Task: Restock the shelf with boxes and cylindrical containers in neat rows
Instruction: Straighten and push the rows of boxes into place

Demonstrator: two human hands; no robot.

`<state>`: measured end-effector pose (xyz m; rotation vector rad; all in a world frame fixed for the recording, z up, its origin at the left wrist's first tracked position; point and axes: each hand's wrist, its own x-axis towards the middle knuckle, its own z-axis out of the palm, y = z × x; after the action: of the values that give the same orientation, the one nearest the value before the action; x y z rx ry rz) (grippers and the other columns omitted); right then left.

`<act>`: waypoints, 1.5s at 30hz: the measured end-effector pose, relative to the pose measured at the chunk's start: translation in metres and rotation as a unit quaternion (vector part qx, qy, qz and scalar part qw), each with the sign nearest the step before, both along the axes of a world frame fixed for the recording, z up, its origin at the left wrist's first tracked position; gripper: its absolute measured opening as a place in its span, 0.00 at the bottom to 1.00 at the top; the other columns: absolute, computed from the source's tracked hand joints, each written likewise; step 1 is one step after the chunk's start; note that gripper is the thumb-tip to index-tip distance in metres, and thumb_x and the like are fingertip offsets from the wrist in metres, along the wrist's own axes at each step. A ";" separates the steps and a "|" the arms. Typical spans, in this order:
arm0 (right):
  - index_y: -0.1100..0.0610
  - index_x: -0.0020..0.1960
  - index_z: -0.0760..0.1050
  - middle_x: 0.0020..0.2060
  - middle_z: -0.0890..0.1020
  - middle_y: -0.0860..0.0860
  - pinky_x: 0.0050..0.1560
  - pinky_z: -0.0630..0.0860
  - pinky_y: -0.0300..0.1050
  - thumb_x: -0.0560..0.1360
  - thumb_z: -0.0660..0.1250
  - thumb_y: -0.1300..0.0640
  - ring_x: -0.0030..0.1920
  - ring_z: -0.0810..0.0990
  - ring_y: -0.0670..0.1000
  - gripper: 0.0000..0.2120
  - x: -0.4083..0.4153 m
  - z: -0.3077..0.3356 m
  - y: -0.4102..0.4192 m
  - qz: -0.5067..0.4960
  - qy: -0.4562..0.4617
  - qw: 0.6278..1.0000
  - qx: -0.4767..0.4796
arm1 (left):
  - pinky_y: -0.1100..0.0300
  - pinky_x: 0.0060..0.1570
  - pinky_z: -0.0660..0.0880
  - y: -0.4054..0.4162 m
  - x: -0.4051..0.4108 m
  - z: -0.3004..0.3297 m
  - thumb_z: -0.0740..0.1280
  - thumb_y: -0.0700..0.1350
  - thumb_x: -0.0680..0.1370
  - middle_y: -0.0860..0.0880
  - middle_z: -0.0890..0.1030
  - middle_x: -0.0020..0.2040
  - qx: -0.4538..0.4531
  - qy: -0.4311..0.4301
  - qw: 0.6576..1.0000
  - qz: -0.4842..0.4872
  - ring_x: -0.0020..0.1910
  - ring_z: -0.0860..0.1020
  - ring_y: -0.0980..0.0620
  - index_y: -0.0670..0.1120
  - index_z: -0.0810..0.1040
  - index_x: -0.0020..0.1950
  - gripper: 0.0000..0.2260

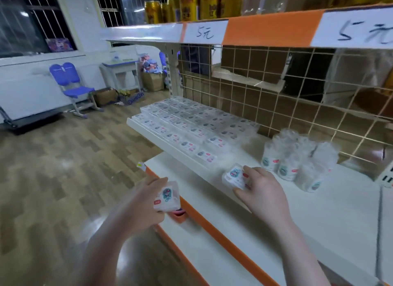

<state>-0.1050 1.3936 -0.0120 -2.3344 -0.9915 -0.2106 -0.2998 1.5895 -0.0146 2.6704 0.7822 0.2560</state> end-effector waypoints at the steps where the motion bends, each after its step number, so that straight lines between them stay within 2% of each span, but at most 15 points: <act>1: 0.59 0.54 0.77 0.47 0.79 0.56 0.48 0.71 0.48 0.66 0.72 0.53 0.51 0.75 0.58 0.19 0.004 0.002 0.015 -0.002 0.001 1.000 -0.002 | 0.68 0.46 0.65 0.015 0.002 0.002 0.73 0.44 0.67 0.56 0.68 0.64 -0.004 -0.001 1.000 0.003 0.57 0.71 0.56 0.52 0.65 0.73 0.36; 3: 0.58 0.55 0.77 0.47 0.79 0.55 0.48 0.71 0.47 0.66 0.72 0.53 0.51 0.75 0.57 0.19 0.008 0.006 0.041 -0.002 -0.008 1.000 -0.002 | 0.70 0.43 0.64 0.041 0.005 0.006 0.73 0.44 0.66 0.55 0.68 0.64 -0.012 0.007 1.000 0.012 0.56 0.70 0.57 0.52 0.65 0.73 0.36; 7: 0.58 0.53 0.77 0.46 0.78 0.53 0.46 0.69 0.45 0.66 0.72 0.52 0.50 0.75 0.56 0.18 0.011 0.009 0.090 -0.002 -0.013 1.000 -0.008 | 0.61 0.45 0.70 0.088 0.015 0.012 0.66 0.52 0.59 0.56 0.68 0.61 -0.021 0.016 1.000 0.005 0.56 0.73 0.54 0.53 0.65 0.73 0.40; 11: 0.59 0.53 0.77 0.46 0.79 0.55 0.49 0.71 0.47 0.65 0.72 0.53 0.50 0.75 0.57 0.18 0.007 0.003 0.148 -0.018 -0.011 1.000 -0.019 | 0.62 0.47 0.72 0.147 0.021 0.012 0.70 0.47 0.67 0.55 0.68 0.65 -0.018 0.037 0.999 -0.004 0.56 0.72 0.55 0.53 0.62 0.74 0.36; 15: 0.59 0.55 0.77 0.48 0.79 0.55 0.50 0.72 0.48 0.65 0.73 0.54 0.52 0.76 0.57 0.20 -0.001 0.001 0.214 -0.043 -0.012 0.998 -0.033 | 0.63 0.50 0.73 0.218 0.019 0.011 0.72 0.47 0.69 0.56 0.69 0.64 -0.025 0.037 0.999 -0.020 0.56 0.72 0.57 0.54 0.61 0.74 0.35; 19: 0.59 0.57 0.77 0.50 0.80 0.55 0.51 0.73 0.48 0.65 0.74 0.54 0.53 0.76 0.58 0.22 -0.019 0.000 0.293 -0.075 -0.008 0.997 -0.031 | 0.66 0.43 0.71 0.305 0.014 0.012 0.72 0.46 0.68 0.56 0.69 0.62 -0.015 0.024 0.998 -0.050 0.52 0.73 0.56 0.53 0.63 0.72 0.34; 22: 0.59 0.58 0.77 0.52 0.80 0.55 0.53 0.73 0.47 0.65 0.74 0.55 0.53 0.77 0.58 0.23 -0.032 0.000 0.344 -0.097 -0.006 0.995 -0.025 | 0.63 0.50 0.72 0.360 0.010 0.016 0.71 0.45 0.69 0.55 0.67 0.66 -0.008 0.033 0.997 -0.075 0.57 0.72 0.56 0.51 0.61 0.74 0.35; 26: 0.56 0.64 0.73 0.58 0.77 0.52 0.56 0.67 0.43 0.70 0.70 0.53 0.59 0.72 0.54 0.24 -0.041 0.006 0.409 -0.093 0.013 0.995 -0.037 | 0.62 0.55 0.71 0.425 0.000 0.016 0.70 0.44 0.69 0.55 0.66 0.68 -0.019 0.015 0.997 -0.078 0.61 0.71 0.55 0.52 0.62 0.74 0.35; 30: 0.55 0.67 0.70 0.61 0.75 0.50 0.58 0.64 0.41 0.72 0.68 0.52 0.61 0.70 0.52 0.24 -0.036 0.007 0.453 -0.086 0.013 0.995 -0.039 | 0.66 0.52 0.68 0.465 0.000 0.014 0.70 0.45 0.69 0.56 0.66 0.68 -0.025 0.028 0.996 -0.078 0.65 0.69 0.56 0.54 0.60 0.75 0.36; 37: 0.53 0.71 0.65 0.66 0.70 0.48 0.65 0.59 0.40 0.74 0.65 0.49 0.67 0.65 0.50 0.27 -0.002 0.004 0.526 -0.060 0.021 0.996 -0.064 | 0.65 0.49 0.71 0.531 0.024 0.006 0.70 0.46 0.68 0.59 0.66 0.59 -0.033 0.035 0.997 -0.062 0.56 0.72 0.57 0.54 0.63 0.73 0.34; 45: 0.52 0.72 0.63 0.68 0.68 0.46 0.65 0.52 0.36 0.75 0.62 0.47 0.68 0.61 0.48 0.26 0.031 -0.001 0.574 -0.008 0.006 0.997 -0.072 | 0.66 0.49 0.70 0.570 0.063 0.008 0.70 0.47 0.70 0.59 0.67 0.63 -0.032 0.040 0.998 -0.047 0.57 0.71 0.58 0.54 0.62 0.73 0.33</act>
<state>-0.0744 1.9671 -0.0132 -2.4717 -1.0124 -0.1348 -0.2371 2.1597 -0.0062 2.6622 0.6748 0.0996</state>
